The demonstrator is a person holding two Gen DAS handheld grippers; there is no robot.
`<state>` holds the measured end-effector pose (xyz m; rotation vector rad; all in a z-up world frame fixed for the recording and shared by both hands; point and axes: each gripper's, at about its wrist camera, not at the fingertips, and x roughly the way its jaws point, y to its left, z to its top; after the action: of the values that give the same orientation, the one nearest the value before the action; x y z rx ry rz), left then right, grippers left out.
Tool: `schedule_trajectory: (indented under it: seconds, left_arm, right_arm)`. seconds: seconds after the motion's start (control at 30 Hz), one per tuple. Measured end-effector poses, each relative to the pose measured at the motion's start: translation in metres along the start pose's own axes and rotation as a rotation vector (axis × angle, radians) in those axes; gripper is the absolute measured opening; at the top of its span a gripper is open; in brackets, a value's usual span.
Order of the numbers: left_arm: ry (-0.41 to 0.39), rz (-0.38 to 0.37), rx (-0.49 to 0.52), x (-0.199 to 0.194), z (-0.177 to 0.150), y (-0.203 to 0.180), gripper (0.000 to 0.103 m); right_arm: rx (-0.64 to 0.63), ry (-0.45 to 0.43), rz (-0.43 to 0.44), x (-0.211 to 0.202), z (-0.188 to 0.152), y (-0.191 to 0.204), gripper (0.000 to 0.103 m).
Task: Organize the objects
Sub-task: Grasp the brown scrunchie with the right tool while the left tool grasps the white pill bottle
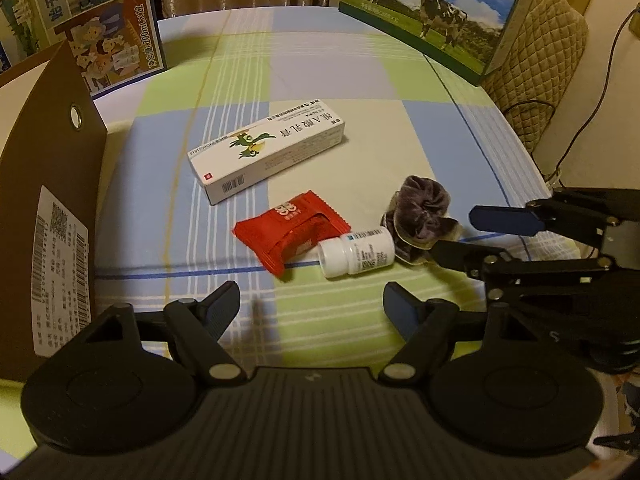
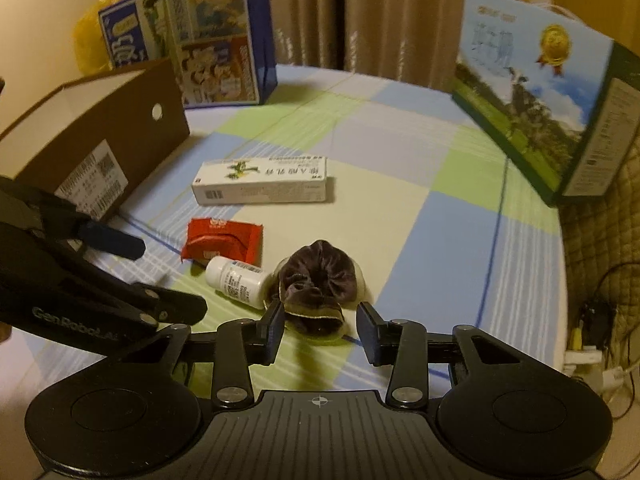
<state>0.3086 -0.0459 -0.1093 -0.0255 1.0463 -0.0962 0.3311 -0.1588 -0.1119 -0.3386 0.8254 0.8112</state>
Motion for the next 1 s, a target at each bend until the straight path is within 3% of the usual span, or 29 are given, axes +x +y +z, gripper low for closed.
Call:
schedule_trajectory:
  seconds: [0.1,0.2,0.23,0.7,0.87,1.0]
  left_arm:
    - [0.007,-0.001,-0.006,0.004,0.002,0.003,0.075]
    - [0.008,-0.012,-0.009,0.006,0.003,0.003,0.075]
    - [0.008,-0.017,-0.008,0.007,0.003,0.002,0.075]
    - [0.017,-0.069,-0.037,0.027,0.013,-0.012,0.075]
    - [0.018,-0.07,-0.05,0.034,0.017,-0.015,0.071]
    - [0.015,-0.07,-0.062,0.038,0.018,-0.016,0.061]
  right_arm:
    - [-0.024,0.013,0.016,0.008,0.002,0.0,0.029]
    - [-0.041,0.013,0.002,0.009,-0.001,0.0,0.011]
    - [-0.03,0.01,-0.001,0.008,-0.002,-0.002,0.0]
    - [0.262,0.027,-0.179,-0.034,-0.038,-0.051,0.0]
    - [0.34,0.051,-0.158,-0.048,-0.052,-0.057,0.0]
    - [0.397,0.077,-0.109,-0.056,-0.058,-0.058,0.0]
